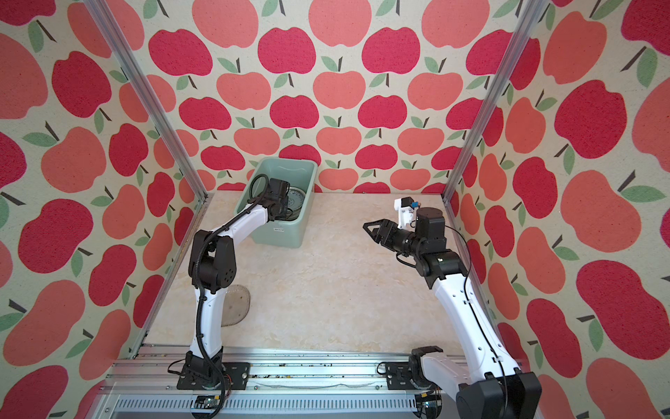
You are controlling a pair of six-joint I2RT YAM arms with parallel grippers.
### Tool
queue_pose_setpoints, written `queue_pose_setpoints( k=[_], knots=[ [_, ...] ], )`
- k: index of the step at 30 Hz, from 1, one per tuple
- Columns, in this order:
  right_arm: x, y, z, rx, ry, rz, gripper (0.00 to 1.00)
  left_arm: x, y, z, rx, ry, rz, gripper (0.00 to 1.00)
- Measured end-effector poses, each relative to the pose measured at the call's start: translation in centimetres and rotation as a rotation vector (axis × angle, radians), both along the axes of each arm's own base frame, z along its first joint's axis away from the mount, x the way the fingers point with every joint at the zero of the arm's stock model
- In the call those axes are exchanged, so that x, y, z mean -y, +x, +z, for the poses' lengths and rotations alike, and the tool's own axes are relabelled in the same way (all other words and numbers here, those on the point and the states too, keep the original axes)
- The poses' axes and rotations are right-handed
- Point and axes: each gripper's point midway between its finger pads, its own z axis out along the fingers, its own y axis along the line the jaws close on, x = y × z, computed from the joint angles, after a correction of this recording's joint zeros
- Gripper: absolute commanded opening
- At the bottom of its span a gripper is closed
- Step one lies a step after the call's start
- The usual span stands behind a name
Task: Place the plates into the plastic bin on the countertop
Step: 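Lift the left gripper from the bin while the right reaches the nearer glass plate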
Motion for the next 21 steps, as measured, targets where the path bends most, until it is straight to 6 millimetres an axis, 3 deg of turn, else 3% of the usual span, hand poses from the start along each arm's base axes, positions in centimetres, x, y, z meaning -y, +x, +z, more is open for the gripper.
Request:
queue_pose_setpoints(
  k=[4,8,15,21],
  knots=[
    [-0.1,0.0,0.1,-0.006,0.01,0.001,0.54,0.1,-0.6,0.9,-0.012,-0.009,-0.01,0.64],
    [-0.1,-0.1,0.1,-0.011,0.015,0.003,0.54,0.2,-1.3,3.6,0.012,-0.032,-0.025,0.65],
    [-0.4,-0.4,0.5,-0.007,0.026,0.024,0.54,0.3,-2.8,11.6,0.133,-0.049,-0.092,0.65],
    [-0.6,-0.8,1.0,-0.004,0.039,0.036,0.54,1.2,-5.5,18.6,0.246,-0.007,-0.289,0.63]
  ],
)
